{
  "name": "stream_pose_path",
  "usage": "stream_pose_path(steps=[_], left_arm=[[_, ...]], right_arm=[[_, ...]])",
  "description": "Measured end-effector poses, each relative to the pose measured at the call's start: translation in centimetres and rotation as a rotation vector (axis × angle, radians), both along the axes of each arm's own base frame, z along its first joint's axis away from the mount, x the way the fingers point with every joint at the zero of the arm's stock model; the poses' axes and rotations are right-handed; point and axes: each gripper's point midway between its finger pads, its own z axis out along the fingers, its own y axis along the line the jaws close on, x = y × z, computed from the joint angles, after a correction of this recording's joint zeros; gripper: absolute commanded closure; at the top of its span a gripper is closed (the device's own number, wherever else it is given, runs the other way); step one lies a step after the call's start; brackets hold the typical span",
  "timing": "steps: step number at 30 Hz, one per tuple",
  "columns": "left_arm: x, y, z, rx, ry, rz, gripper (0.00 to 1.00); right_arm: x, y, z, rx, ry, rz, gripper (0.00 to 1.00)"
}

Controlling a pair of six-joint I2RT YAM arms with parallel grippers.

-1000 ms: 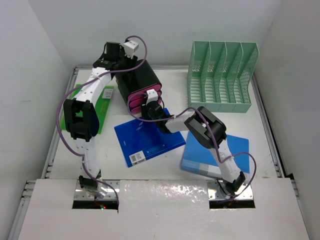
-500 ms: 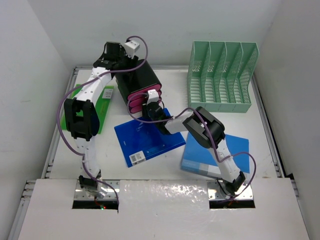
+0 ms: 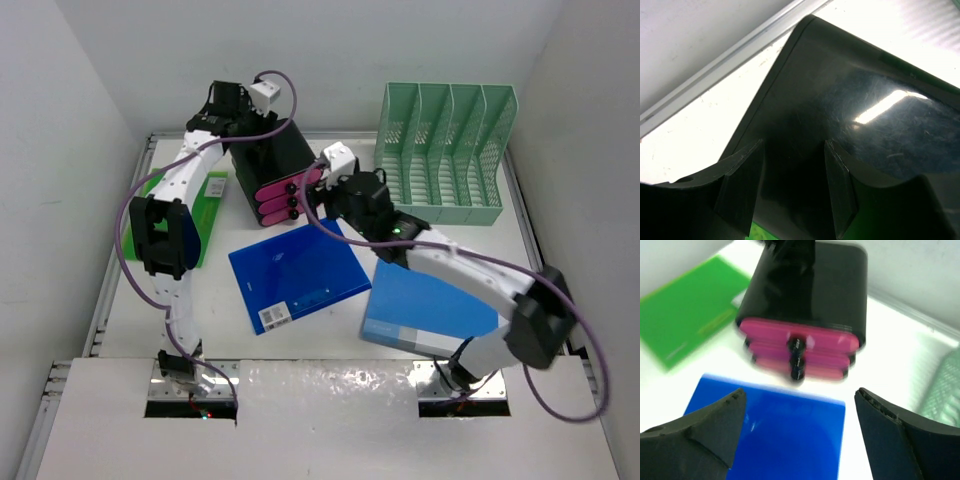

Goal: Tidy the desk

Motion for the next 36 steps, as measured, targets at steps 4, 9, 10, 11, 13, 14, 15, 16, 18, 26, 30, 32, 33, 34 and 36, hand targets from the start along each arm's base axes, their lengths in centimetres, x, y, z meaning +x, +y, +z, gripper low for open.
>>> stream_pose_path(steps=[4, 9, 10, 11, 13, 14, 15, 16, 18, 26, 30, 32, 33, 34, 36], left_arm=[[-0.5, -0.1, 0.0, -0.002, 0.024, -0.006, 0.49], [-1.7, 0.0, 0.0, -0.001, 0.073, -0.005, 0.47], [-1.9, 0.1, 0.1, 0.0, 0.081, -0.001, 0.47], [-2.4, 0.2, 0.1, 0.0, 0.096, 0.004, 0.47], [-3.7, 0.5, 0.1, 0.005, 0.113, 0.011, 0.47], [-4.5, 0.7, 0.2, 0.008, 0.124, 0.011, 0.46], [-5.7, 0.9, 0.2, 0.014, 0.141, 0.014, 0.46], [-6.7, 1.1, 0.5, 0.017, 0.147, 0.014, 0.46], [-8.4, 1.6, 1.2, 0.027, 0.143, 0.014, 0.46], [-12.2, 2.6, 5.3, 0.048, 0.045, 0.001, 0.45], [-12.2, 2.4, 5.4, 0.044, 0.037, -0.006, 0.45], [-12.2, 2.3, 5.1, 0.042, 0.046, -0.011, 0.45], [-12.2, 2.3, 4.8, 0.04, 0.052, -0.014, 0.45], [-12.2, 2.2, 4.7, 0.039, 0.057, -0.016, 0.45], [-12.1, 2.1, 4.4, 0.035, 0.063, -0.022, 0.45]], right_arm=[[-5.2, -4.0, -1.5, -0.083, 0.129, 0.012, 0.18], [-12.9, -10.3, -11.7, -0.447, 0.453, -0.058, 0.14], [-15.3, -11.3, -13.5, -0.551, 0.506, -0.042, 0.13], [-17.2, -11.3, -14.7, -0.617, 0.526, 0.004, 0.12], [-21.1, -11.2, -16.3, -0.762, 0.537, 0.092, 0.11], [-22.8, -11.0, -17.0, -0.829, 0.535, 0.132, 0.11], [-24.2, -11.1, -17.7, -0.9, 0.536, 0.155, 0.11], [-24.9, -11.6, -18.6, -0.966, 0.539, 0.147, 0.11], [-25.3, -13.4, -20.0, -1.108, 0.551, 0.095, 0.11], [-26.2, -16.9, -22.1, -1.4, 0.439, -0.007, 0.23], [-26.1, -18.0, -22.5, -1.41, 0.406, -0.038, 0.27], [-25.9, -18.4, -22.6, -1.409, 0.387, -0.067, 0.31], [-25.9, -18.6, -22.8, -1.408, 0.38, -0.086, 0.33], [-25.7, -18.9, -22.9, -1.417, 0.366, -0.107, 0.33], [-25.2, -19.6, -23.0, -1.455, 0.333, -0.139, 0.33]])
